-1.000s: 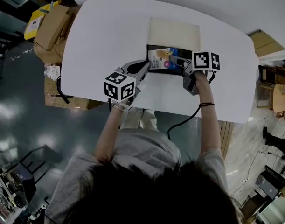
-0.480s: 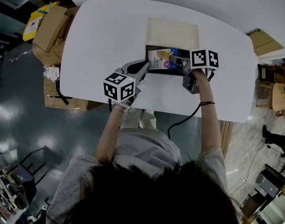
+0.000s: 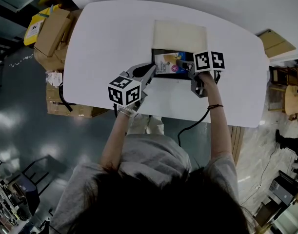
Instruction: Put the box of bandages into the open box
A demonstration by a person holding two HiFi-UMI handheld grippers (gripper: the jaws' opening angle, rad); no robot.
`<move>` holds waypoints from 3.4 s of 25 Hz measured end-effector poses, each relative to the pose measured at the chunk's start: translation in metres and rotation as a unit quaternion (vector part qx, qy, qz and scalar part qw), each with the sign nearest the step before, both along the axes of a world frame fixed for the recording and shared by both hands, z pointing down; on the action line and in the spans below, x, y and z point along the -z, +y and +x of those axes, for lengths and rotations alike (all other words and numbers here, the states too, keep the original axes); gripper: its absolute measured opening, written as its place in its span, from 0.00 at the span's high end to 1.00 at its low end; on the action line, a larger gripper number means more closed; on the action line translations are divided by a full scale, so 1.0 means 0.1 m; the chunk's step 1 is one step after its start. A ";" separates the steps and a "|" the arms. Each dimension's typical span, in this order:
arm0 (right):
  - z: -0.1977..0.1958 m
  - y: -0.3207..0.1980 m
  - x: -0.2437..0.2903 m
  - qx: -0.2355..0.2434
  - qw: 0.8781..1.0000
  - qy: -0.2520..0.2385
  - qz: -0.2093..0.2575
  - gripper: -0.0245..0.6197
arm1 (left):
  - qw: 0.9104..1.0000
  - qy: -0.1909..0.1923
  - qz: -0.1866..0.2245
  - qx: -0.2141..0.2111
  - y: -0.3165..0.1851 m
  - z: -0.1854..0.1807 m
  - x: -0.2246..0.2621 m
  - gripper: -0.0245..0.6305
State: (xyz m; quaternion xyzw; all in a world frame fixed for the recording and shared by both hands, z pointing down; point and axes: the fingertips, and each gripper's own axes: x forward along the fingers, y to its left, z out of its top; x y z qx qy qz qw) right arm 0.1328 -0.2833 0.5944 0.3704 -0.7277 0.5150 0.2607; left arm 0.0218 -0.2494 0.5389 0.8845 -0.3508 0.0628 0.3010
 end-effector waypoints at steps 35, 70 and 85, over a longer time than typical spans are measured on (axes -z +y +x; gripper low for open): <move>0.18 0.03 -0.08 -0.009 0.992 0.120 0.044 0.69 | 1.000 -0.002 0.002 -0.010 0.03 -0.07 -0.03 0.98; -0.09 0.44 1.81 -0.038 0.919 -0.077 0.386 0.94 | 0.989 0.017 0.143 -0.042 0.11 -0.09 1.13 0.98; 0.09 0.56 2.31 -0.076 0.877 -0.070 0.469 0.94 | 0.978 0.003 0.209 -0.012 0.09 -0.31 1.54 0.98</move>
